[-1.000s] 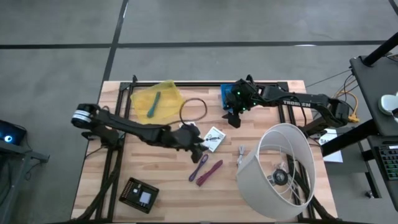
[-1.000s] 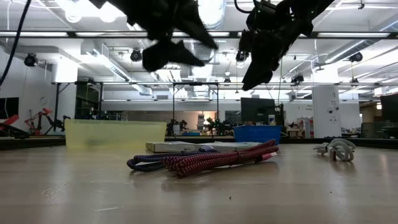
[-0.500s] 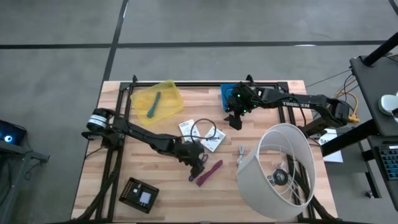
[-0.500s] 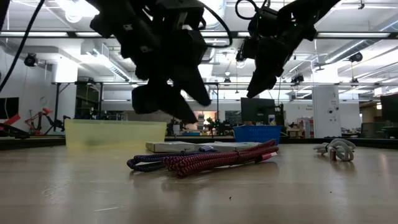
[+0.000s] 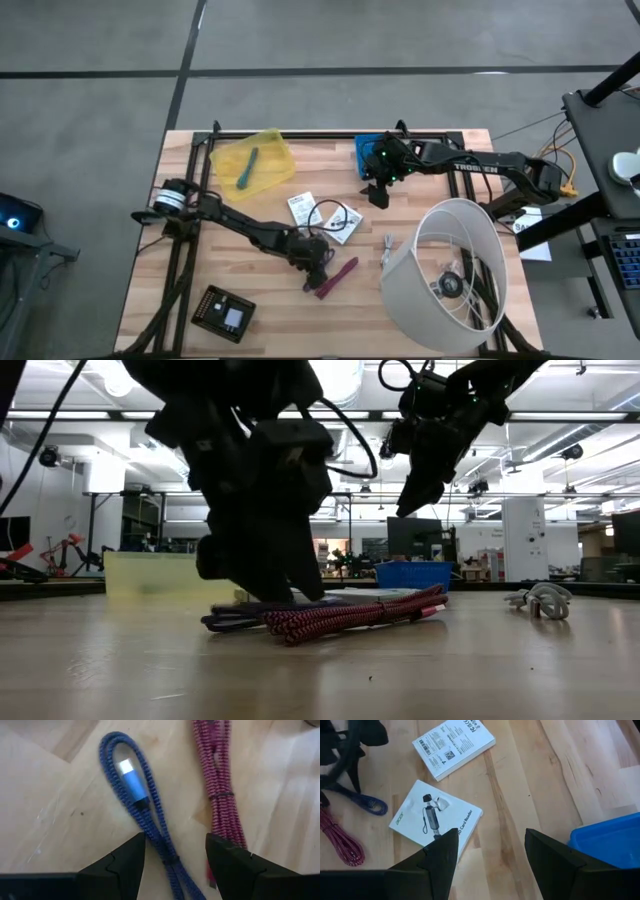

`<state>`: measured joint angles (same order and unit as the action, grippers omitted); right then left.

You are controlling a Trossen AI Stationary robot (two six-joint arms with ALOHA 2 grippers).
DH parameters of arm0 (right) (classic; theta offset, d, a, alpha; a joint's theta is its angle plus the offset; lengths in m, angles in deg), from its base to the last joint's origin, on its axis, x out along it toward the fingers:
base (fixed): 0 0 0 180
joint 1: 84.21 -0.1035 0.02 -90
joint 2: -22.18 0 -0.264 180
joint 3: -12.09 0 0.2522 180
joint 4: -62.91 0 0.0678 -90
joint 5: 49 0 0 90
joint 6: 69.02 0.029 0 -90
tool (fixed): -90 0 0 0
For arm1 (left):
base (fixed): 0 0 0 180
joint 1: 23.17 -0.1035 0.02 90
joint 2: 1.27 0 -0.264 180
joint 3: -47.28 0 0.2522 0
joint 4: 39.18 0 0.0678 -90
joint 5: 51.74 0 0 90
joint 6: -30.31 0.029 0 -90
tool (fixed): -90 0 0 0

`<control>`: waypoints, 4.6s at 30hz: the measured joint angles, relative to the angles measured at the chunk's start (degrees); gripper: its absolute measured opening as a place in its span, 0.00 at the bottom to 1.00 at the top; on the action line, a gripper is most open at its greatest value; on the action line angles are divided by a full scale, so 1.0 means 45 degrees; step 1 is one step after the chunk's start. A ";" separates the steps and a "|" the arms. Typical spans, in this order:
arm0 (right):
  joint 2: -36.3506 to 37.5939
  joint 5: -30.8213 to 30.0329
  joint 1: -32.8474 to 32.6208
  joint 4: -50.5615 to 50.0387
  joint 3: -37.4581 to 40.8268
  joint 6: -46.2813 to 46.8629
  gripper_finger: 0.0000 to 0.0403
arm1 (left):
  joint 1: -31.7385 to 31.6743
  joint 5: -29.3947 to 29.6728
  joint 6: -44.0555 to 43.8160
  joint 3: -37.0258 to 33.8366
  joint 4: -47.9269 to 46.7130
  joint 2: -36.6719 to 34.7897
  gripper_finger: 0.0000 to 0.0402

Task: Pick and place items into bin
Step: Put the dark blue charger cable into the yellow bin, then put the pink charger cable into the yellow bin

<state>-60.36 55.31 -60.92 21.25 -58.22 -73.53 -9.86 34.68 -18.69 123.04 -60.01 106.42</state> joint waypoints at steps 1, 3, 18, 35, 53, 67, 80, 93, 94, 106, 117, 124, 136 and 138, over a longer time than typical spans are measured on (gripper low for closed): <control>0.0000 -0.0001 0.0000 0.0018 -0.0002 0.0000 0.53 | -0.0001 -0.0002 -0.0051 0.0000 0.0049 0.0053 0.48; 0.0000 -0.0001 0.0000 0.0053 0.0000 -0.0001 0.53 | -0.0011 -0.0010 -0.0147 0.0020 0.0121 0.0154 0.48; 0.0000 -0.0001 0.0000 0.0401 0.0000 -0.0001 0.53 | -0.0016 0.0232 -0.0377 0.0033 -0.1177 0.0325 0.17; 0.0000 0.0003 0.0000 0.0636 0.0000 -0.0005 0.53 | -0.0001 0.1541 0.2046 0.0143 -0.1298 -0.1514 0.01; 0.0000 0.0004 0.0000 0.0748 0.0000 0.0197 0.53 | -0.1774 1.3292 0.3762 0.0126 -0.3986 -0.6156 0.00; -0.0005 -0.0206 0.0000 0.1063 0.0000 0.0953 0.53 | -0.7151 0.9731 0.4405 0.0009 -0.8657 -0.6437 0.00; -0.0005 -0.0220 0.0000 0.1049 0.0000 0.1946 0.53 | -1.0087 0.8368 0.8237 -0.0183 -0.8986 -0.5202 0.00; -0.0005 -0.0876 -0.0005 0.1047 0.0000 0.2493 0.53 | -1.1075 0.7426 0.8153 -0.1604 -0.9265 -0.4514 0.00; -0.0005 -0.0905 -0.0001 0.1053 0.0000 0.2491 0.53 | -1.1090 0.7375 0.8036 -0.1668 -0.9207 -0.4514 0.00; -0.0005 -0.0982 0.0005 0.1044 0.0000 0.2586 0.53 | -1.1134 0.7497 0.7978 -0.1749 -0.8453 -0.4519 0.09; -0.0005 -0.0982 0.0005 0.1039 0.0000 0.2539 0.53 | -1.1134 0.6723 0.7967 -0.1475 -0.8524 -0.4579 0.35; -0.0005 -0.0978 0.0005 0.1019 0.0000 0.2540 0.53 | -1.0821 0.3425 0.7974 -0.0642 -0.8299 -0.5348 0.40; -0.0005 -0.0796 0.0005 0.0996 0.0000 0.2238 0.53 | -0.7148 -0.2039 0.7953 -0.0252 -0.1611 -0.7001 0.40; -0.0005 -0.0793 0.0005 0.0995 0.0000 0.2095 0.53 | -0.6251 -0.1653 0.7744 -0.0096 -0.1125 -0.6908 0.40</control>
<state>-60.38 51.74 -60.90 25.73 -58.22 -64.11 -37.99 27.24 16.16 122.61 -65.07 75.33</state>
